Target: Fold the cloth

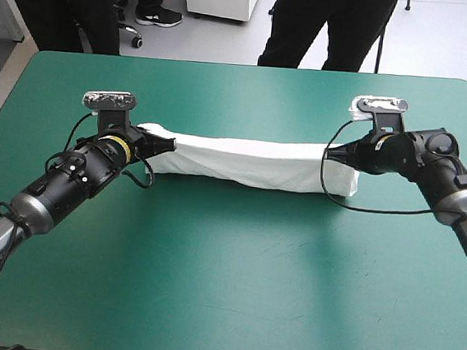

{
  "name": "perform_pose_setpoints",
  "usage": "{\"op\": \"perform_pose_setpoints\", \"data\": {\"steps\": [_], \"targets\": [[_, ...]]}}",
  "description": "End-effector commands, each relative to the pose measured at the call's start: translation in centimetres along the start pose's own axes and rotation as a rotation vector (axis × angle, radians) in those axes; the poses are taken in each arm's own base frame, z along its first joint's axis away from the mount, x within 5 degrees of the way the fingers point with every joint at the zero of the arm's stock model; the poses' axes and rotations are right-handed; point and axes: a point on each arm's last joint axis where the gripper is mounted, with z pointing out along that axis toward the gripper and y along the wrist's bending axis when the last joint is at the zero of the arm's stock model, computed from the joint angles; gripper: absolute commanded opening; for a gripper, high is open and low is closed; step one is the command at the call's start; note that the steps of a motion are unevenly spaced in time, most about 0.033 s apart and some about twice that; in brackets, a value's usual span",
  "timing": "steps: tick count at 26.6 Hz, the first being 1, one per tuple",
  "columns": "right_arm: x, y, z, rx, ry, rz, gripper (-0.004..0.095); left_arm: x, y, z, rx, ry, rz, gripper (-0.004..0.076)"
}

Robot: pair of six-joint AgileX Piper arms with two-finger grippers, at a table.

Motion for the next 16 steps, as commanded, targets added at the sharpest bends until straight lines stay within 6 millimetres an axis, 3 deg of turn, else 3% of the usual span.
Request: {"op": "perform_pose_setpoints", "data": {"steps": [1, 8, 16], "targets": [[-2.6, -0.6, -0.6, 0.0, -0.163, 0.024, -0.0017, -2.0, -0.1, 0.4, 0.067, -0.12, -0.019, -0.0017], [-3.7, -0.8, 3.5, 0.002, -0.167, 0.032, -0.0018, -1.8, -0.7, 4.5, 0.08, -0.093, 0.006, -0.0017], [-3.1, -0.9, 8.5, -0.003, -0.12, 0.039, -0.0017, -1.1, -1.6, 10.0, 0.061, -0.016, 0.019, -0.0017]]}}
